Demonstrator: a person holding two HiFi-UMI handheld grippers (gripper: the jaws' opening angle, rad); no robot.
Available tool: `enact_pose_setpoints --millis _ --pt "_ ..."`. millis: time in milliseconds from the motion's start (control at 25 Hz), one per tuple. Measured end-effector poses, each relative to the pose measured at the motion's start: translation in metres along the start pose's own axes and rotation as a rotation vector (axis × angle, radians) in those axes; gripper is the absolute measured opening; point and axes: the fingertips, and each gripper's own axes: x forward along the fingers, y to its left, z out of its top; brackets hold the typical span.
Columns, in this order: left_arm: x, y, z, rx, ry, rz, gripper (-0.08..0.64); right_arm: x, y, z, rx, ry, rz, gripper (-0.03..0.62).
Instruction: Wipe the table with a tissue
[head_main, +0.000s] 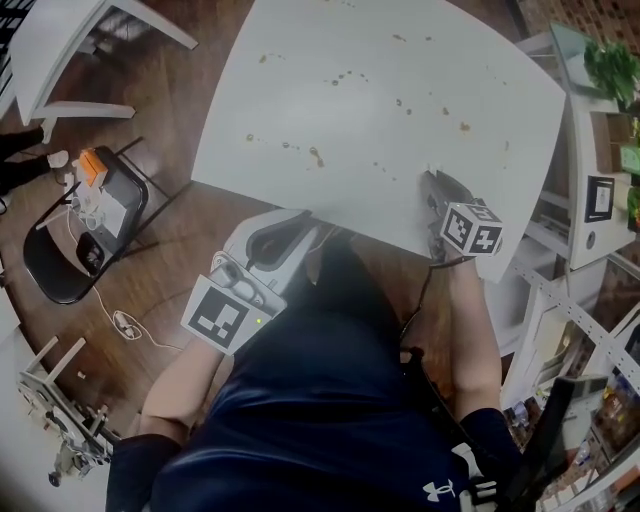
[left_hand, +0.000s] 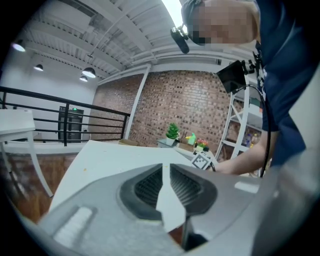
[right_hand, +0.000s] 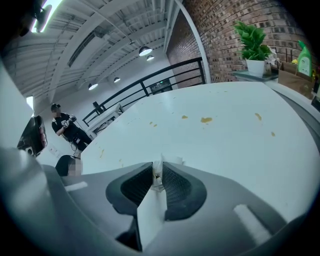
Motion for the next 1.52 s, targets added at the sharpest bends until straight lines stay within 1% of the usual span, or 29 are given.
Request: enact_pose_setpoints --millis 120,240,480,680,880,1080,1240,1520 --pt "-0.002 0.002 0.002 0.0 -0.008 0.006 0.044 0.004 0.012 -0.003 -0.01 0.016 0.038 0.064" --pt "-0.001 0.0 0.003 0.006 -0.011 -0.006 0.044 0.005 0.024 -0.011 -0.012 0.027 0.068 0.064" --pt "0.003 -0.006 0.003 0.019 0.005 -0.044 0.044 -0.004 0.038 -0.03 0.008 0.029 0.091 0.064" --pt "0.015 -0.022 0.002 0.039 0.02 -0.093 0.044 -0.02 0.027 -0.044 0.037 0.014 0.065 0.064" --pt "0.03 -0.042 0.002 0.061 0.034 -0.148 0.044 -0.044 0.0 -0.057 0.082 -0.01 0.007 0.064" --pt "0.041 -0.058 0.004 0.077 0.039 -0.179 0.044 -0.063 -0.026 -0.065 0.128 -0.036 -0.042 0.064" --pt "0.039 -0.06 0.004 0.075 0.038 -0.175 0.044 -0.061 -0.027 -0.062 0.144 -0.05 -0.047 0.064" --pt "0.017 -0.034 0.001 0.045 0.028 -0.111 0.044 -0.034 0.002 -0.047 0.092 -0.028 -0.008 0.064"
